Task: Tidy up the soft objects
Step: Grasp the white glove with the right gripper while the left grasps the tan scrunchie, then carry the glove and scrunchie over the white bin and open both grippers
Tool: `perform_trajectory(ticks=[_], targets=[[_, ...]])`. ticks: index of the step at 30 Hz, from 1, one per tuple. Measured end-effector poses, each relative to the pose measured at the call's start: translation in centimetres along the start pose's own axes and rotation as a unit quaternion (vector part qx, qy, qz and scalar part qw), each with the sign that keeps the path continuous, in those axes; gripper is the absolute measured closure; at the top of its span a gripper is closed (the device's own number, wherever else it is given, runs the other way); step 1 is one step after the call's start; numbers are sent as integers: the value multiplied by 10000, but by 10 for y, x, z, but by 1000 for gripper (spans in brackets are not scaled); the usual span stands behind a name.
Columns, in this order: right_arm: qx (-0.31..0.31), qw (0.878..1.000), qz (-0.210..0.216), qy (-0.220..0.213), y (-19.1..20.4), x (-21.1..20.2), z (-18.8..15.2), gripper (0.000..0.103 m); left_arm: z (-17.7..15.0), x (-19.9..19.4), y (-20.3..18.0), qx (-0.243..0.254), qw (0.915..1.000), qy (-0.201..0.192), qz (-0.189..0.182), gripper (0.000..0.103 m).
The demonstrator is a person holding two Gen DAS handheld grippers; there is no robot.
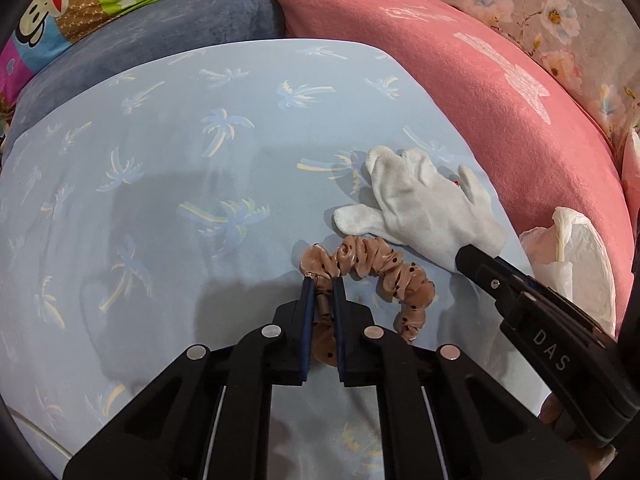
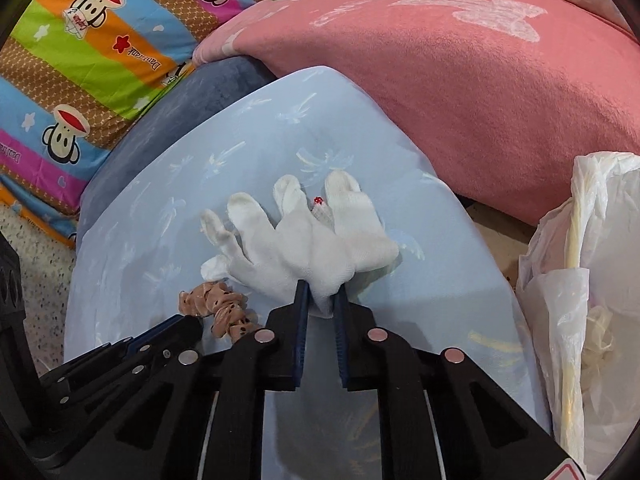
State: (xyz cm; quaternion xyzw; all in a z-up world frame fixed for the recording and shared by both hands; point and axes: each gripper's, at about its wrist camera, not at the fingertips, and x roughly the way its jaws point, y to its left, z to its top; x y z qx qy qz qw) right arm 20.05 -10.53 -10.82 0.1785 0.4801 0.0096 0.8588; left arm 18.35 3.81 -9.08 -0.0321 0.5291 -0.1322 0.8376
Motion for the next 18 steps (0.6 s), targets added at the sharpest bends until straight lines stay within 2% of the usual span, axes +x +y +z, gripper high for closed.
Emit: perform_trajectory(ticks=[8,18], targets=[[6,9986,101,-511,0,-55,2,98,-2,-26,-19,93,9996,-212,-170,94],[174,9923,32,-1227,-30,-142,-1,98,-3,-67,-68,509,9960,-637,-368,94]])
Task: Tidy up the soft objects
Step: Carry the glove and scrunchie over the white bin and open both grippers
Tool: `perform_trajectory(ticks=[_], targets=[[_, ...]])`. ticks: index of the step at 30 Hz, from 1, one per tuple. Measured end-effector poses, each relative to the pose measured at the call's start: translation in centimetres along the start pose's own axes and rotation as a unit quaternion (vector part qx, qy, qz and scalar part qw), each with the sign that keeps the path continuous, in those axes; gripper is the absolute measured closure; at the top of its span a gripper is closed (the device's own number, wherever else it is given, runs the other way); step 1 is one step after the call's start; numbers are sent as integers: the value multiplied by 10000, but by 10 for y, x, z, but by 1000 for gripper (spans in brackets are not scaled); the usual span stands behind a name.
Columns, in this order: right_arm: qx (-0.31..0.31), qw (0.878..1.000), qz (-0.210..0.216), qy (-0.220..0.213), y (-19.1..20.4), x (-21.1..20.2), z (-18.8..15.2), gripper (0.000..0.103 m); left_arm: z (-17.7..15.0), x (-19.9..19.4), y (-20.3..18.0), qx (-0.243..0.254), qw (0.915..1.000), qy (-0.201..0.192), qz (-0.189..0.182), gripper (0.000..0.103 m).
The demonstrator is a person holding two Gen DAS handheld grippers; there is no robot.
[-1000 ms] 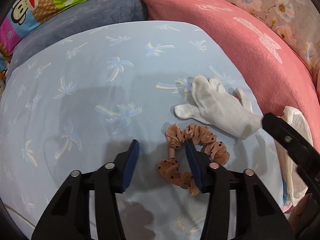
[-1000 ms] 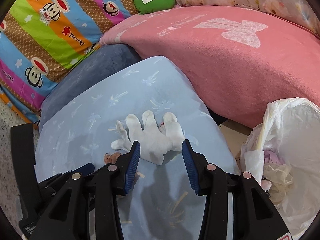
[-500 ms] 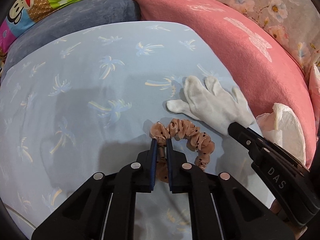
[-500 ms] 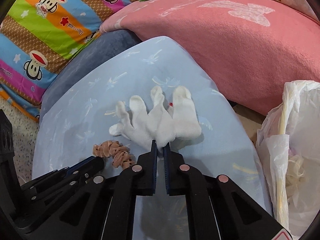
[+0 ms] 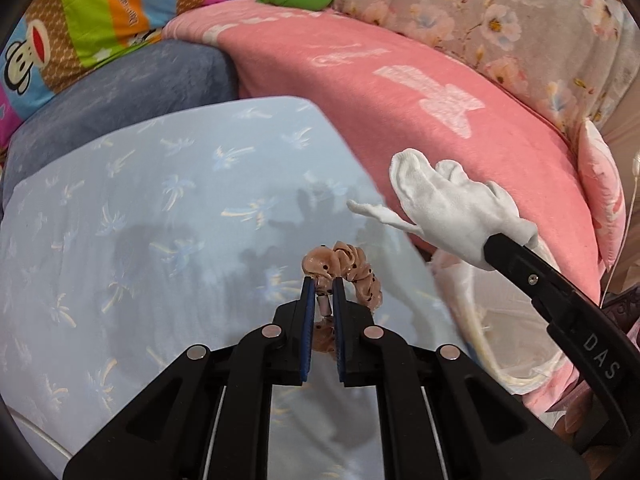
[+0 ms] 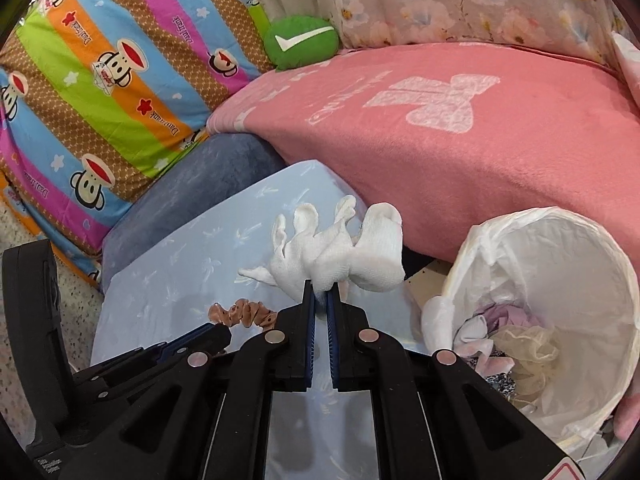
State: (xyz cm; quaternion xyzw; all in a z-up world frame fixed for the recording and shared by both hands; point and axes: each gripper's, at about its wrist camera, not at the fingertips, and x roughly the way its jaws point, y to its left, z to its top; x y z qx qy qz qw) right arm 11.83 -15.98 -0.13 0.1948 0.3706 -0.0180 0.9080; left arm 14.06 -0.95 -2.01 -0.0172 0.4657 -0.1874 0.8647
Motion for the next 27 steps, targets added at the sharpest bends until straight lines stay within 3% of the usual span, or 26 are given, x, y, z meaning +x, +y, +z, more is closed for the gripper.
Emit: perform_trajectory(ticks=[16,27], targets=[[672,9944,-442,-689,-90,-91,-5,98,6,-31,-100,892,9939,-421,-492,94],[960,9891,-668,-890,-135,-118,-13,98,3,-27,-152,1366,9869,-407,-752,94]])
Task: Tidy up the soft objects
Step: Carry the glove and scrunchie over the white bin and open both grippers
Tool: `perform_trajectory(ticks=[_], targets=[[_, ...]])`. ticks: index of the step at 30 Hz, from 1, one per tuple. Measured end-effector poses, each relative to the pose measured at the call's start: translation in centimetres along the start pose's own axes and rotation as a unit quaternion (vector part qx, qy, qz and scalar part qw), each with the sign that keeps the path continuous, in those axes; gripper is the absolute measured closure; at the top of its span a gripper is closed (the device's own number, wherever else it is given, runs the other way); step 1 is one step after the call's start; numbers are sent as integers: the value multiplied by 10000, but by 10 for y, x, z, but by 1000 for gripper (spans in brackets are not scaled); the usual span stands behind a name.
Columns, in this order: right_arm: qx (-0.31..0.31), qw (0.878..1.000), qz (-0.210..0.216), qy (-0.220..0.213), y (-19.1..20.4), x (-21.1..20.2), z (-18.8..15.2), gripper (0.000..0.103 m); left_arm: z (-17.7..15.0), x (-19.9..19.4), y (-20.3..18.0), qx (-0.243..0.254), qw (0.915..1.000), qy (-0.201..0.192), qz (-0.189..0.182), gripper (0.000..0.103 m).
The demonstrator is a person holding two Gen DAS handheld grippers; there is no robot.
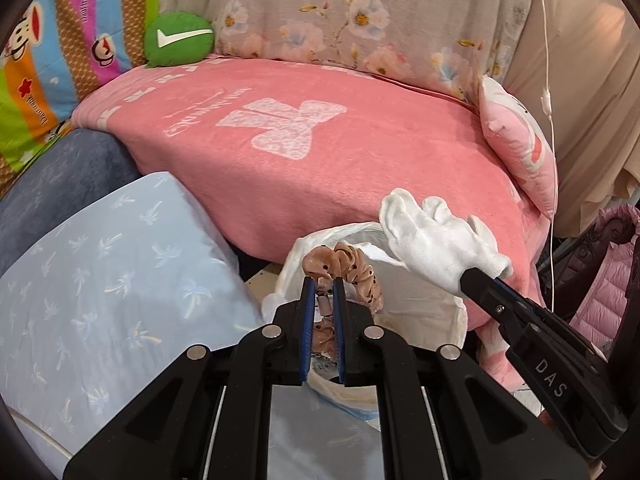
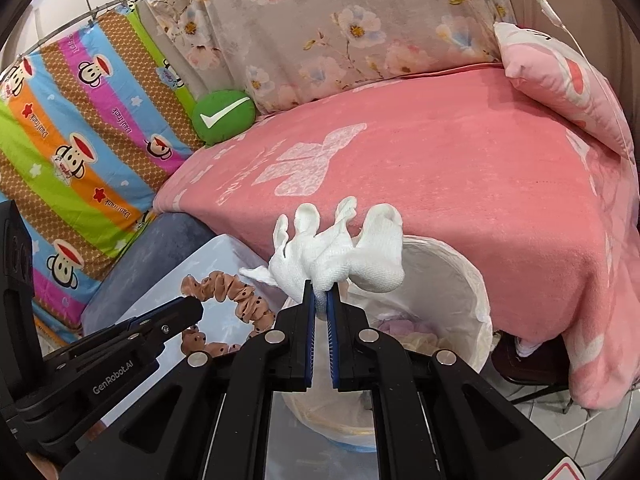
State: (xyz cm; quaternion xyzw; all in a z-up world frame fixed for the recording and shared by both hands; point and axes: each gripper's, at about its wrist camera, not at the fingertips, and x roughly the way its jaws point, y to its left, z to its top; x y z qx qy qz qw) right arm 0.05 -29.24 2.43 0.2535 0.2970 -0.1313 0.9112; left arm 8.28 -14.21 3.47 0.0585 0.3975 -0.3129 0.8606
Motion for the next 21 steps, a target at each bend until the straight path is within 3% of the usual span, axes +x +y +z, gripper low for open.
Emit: perform_trajectory(ticks=[21], targets=[[223,9996,-199,-10,-31,-1,-5,98,5,24,-32,297,9993,169,-171,92]])
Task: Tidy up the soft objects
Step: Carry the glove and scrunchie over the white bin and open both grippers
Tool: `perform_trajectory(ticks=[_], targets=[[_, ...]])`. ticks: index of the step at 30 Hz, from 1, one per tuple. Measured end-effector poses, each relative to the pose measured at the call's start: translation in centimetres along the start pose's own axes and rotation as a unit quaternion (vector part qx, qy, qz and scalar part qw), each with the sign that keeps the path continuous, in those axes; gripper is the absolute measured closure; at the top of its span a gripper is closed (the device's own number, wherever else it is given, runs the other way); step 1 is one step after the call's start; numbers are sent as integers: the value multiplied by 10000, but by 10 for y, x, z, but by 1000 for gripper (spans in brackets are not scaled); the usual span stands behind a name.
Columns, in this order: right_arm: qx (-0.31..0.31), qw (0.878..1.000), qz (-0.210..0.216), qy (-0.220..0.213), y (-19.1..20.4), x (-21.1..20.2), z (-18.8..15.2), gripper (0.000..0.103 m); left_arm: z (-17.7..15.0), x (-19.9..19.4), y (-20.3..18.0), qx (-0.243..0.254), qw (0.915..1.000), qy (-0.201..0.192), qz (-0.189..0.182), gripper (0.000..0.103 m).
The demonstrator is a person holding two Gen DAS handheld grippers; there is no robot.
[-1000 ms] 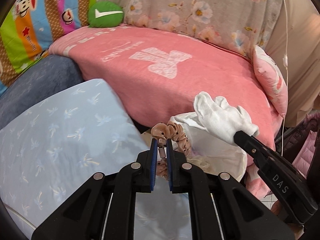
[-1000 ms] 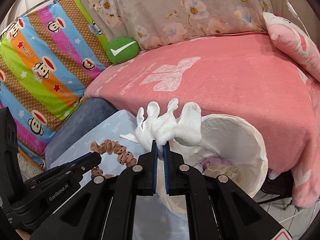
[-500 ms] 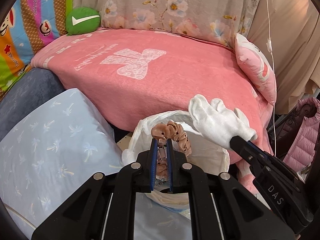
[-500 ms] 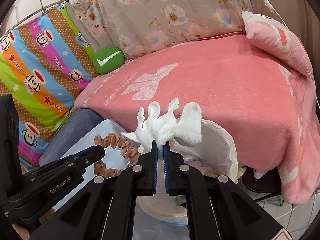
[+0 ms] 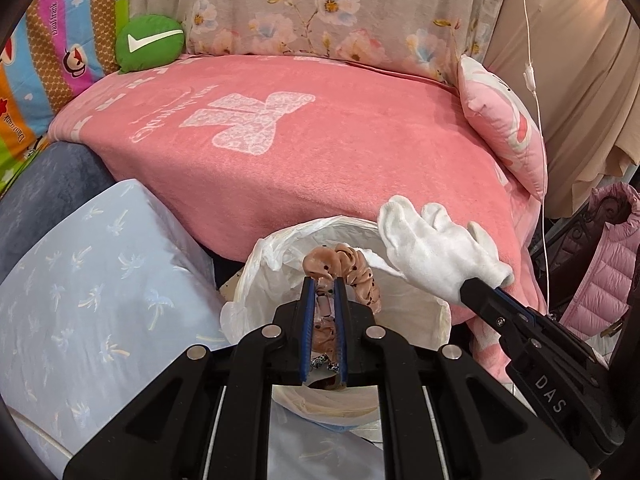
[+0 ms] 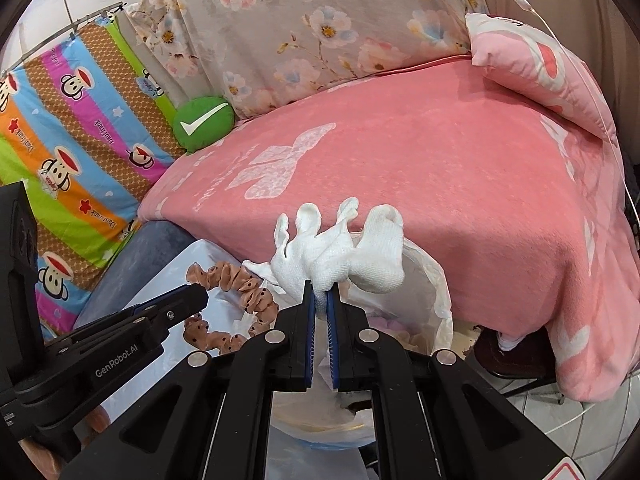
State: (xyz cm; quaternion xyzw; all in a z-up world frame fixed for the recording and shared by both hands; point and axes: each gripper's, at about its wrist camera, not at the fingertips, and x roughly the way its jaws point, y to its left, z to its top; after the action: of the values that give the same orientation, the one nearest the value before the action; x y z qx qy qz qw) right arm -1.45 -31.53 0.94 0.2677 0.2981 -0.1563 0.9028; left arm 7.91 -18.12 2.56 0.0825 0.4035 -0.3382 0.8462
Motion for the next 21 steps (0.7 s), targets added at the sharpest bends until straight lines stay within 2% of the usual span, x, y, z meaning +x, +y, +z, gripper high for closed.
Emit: perform_trajectory(ticks=[3,8,21], targets=[[0,10000,-12,8,0,1,0,98,2,6,1,-55,9999,86,-36,89],[-11,10000,-5,36,0,4,-1,97,1,7,7,-208,9998,4,68,52],[-161,9997,36,159,10,18,-2,97,-6,7,22,-331,9991,-26,248,49]])
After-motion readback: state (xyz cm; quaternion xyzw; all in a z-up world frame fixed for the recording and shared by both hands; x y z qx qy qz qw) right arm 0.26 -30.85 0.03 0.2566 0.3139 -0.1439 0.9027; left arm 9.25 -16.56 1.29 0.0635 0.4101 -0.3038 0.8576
